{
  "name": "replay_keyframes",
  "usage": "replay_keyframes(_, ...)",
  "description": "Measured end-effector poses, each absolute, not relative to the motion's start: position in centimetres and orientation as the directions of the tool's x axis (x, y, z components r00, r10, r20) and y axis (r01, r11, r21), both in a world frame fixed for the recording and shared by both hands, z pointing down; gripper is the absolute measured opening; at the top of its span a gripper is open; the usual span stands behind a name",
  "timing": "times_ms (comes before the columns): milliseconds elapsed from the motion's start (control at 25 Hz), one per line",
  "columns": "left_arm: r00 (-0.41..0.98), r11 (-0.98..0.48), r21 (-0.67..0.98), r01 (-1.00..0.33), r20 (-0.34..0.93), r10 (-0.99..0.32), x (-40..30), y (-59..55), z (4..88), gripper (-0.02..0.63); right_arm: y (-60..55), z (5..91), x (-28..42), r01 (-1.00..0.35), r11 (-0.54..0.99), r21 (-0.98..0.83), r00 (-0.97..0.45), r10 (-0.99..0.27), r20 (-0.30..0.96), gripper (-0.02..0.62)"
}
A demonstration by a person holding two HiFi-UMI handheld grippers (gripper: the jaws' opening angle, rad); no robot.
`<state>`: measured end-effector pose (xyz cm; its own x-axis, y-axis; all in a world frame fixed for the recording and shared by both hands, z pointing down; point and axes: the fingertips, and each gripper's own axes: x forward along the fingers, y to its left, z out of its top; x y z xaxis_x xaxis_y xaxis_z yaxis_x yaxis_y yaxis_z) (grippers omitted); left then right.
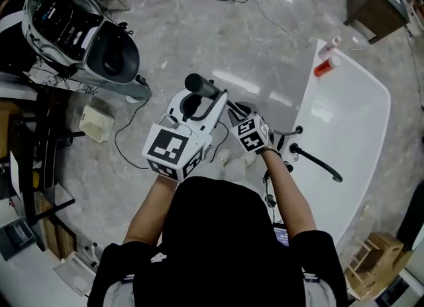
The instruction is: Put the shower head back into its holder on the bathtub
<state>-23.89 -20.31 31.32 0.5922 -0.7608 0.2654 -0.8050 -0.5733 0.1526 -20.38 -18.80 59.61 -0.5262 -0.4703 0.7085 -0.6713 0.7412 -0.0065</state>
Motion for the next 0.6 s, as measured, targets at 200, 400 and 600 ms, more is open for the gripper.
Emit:
replay_keyframes(200, 0.59, -0.569, 0.16, -0.807, 0.265, -0.762, -24.5, -20.9, 31.4, 0.144, -19.5, 59.4, -20.3, -0.682, 0.731, -0.006, -0.521, -0.48, 0.706, 0.072)
replay_keyframes(400, 0.589, -0.569, 0.154, -0.808, 0.254, -0.767, -24.3, -19.4, 32.3, 0.144, -18.3, 60.1, -19.4, -0.697, 0.717, 0.005, -0.515, -0.505, 0.693, 0.069)
replay_keyframes(600, 0.592, -0.569, 0.162, -0.806, 0.248, -0.767, -24.8, -20.0, 31.8, 0.144, -19.0, 59.0, -18.3, -0.729, 0.685, 0.005, -0.499, -0.536, 0.681, 0.068)
